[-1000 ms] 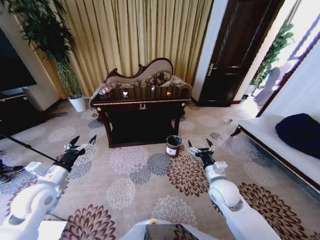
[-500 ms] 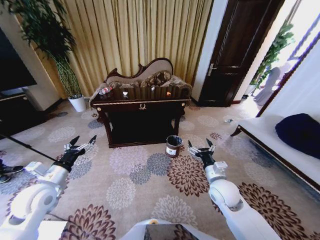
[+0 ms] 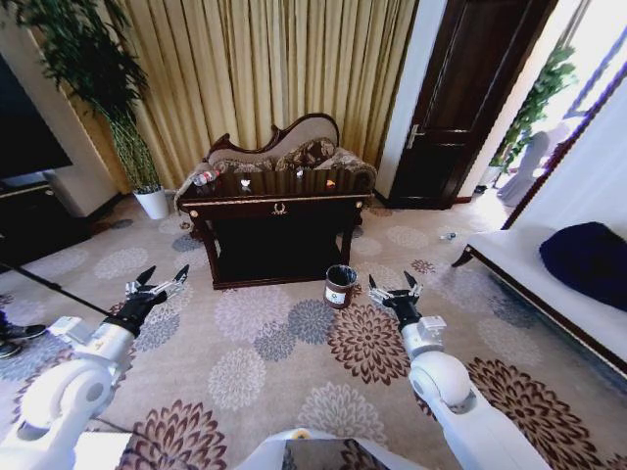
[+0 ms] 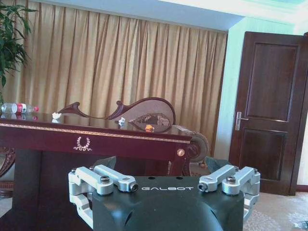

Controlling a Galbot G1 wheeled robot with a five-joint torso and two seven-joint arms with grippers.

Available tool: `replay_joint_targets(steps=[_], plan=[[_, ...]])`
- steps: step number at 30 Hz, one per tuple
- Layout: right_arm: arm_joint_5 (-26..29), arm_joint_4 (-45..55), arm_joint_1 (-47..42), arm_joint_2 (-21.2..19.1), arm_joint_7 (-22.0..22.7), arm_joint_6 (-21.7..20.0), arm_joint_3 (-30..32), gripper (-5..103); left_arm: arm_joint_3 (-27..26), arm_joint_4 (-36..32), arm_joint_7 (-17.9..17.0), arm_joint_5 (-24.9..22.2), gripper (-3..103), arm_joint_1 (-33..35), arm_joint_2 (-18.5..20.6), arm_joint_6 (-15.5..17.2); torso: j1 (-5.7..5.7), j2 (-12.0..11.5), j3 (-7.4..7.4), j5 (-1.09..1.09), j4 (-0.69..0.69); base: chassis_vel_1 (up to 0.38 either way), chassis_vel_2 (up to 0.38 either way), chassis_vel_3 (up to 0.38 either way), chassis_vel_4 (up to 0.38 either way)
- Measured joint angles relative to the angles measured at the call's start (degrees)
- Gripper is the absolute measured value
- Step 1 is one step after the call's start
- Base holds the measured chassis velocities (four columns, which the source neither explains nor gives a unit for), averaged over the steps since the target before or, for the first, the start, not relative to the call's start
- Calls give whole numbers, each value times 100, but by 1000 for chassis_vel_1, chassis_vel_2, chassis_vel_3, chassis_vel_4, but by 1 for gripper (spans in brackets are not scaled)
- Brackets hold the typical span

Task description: Move to the front of the table and place the trash on the table into the trash bin.

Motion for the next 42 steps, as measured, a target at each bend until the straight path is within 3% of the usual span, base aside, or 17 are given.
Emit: replay_joint_targets(steps=[3, 7, 9, 10, 16, 19, 21, 24, 26, 27, 33, 38, 42], plan=[[-14, 0, -33, 42, -22, 7, 30, 100, 87, 15, -23, 146, 100, -22, -85, -4, 0, 0, 0, 2, 0, 0, 0, 0, 0], [-209, 18, -389, 487, -254, 124, 347, 100, 386, 76, -152, 645, 100, -94, -403, -13, 0, 0, 0, 1, 1, 0, 0, 0, 0], [-439, 54, -791, 987, -515, 261, 708, 100, 672, 131, -277, 1133, 100, -165, -710, -22, 0, 0, 0, 0, -1, 0, 0, 0, 0], [-439, 54, -791, 987, -515, 261, 708, 100, 672, 131, -277, 1133, 100, -165, -710, -22, 0, 0, 0, 0, -1, 0, 0, 0, 0], [-969, 135, -1722, 2155, -1134, 586, 1545, 100, 1295, 257, -544, 2187, 100, -322, -1370, -48, 0, 0, 0, 0, 0, 0, 0, 0, 0], [-916, 328, -1986, 2439, -1468, 367, 1827, 100, 1536, 305, -649, 2599, 100, -385, -1627, -58, 0, 0, 0, 2, -6, 0, 0, 0, 0], [-856, 430, -2013, 2449, -1574, 267, 1875, 100, 1609, 316, -677, 2722, 100, -405, -1705, -62, 0, 1, -1, -2, -2, 0, 0, 0, 0], [-593, 669, -2047, 2262, -1846, 52, 1915, 100, 2024, 396, -842, 3396, 100, -509, -2143, -93, 0, 1, -1, 1, 2, 0, 0, 0, 0], [-499, 704, -2046, 2176, -1903, 17, 1923, 100, 2178, 396, -760, 3454, 100, -545, -2246, -152, 0, 0, 0, 1, 4, 0, 0, 0, 0], [-364, 738, -2040, 2063, -1938, -10, 1929, 100, 2297, 386, -674, 3436, 100, -576, -2300, -204, 0, 0, 0, -3, -3, 0, 0, 0, 0], [140, 681, -1930, 1516, -1947, 35, 1856, 100, 2330, 45, -632, 2982, 100, -456, -2061, -72, 0, 1, 0, 1, 2, 0, 0, 0, 0], [177, 580, -1819, 1376, -1832, 105, 1815, 100, 2236, -326, -875, 2501, 100, -294, -1858, 252, 0, 0, 0, 1, 1, 0, 0, 0, 0], [169, 483, -1787, 1426, -1711, 185, 1753, 100, 2116, -495, -955, 2385, 100, -173, -1749, 460, 0, 0, 0, 1, 0, 0, 0, 0, 0]])
